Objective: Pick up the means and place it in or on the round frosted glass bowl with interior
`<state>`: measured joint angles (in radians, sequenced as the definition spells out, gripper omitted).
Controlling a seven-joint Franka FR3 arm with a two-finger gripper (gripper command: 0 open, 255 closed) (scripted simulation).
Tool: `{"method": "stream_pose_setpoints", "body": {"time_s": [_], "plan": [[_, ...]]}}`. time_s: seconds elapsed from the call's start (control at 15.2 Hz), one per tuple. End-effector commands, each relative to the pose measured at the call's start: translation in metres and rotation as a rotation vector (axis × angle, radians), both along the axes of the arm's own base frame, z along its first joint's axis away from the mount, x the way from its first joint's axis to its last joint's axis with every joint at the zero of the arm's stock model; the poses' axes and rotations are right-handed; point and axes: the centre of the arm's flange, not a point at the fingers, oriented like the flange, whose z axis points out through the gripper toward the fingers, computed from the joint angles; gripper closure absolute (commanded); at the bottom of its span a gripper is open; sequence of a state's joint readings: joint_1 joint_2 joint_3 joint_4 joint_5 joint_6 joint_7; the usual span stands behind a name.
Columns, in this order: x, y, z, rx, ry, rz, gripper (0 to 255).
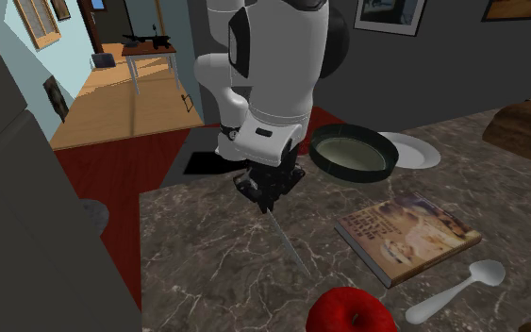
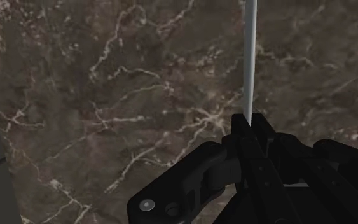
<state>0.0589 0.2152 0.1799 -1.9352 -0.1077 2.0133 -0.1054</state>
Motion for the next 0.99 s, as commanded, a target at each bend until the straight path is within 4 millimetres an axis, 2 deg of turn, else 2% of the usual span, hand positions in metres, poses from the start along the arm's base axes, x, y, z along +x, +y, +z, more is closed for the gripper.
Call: {"method": "stream_pose_setpoints", "body": {"time_s": [0.0, 0.92], "plan": [[0.0, 0.0, 0.011, 0.0, 0.0, 0.0, 255], [0.0, 0.0, 0.085, 0.0, 0.0, 0.0, 255]]}}
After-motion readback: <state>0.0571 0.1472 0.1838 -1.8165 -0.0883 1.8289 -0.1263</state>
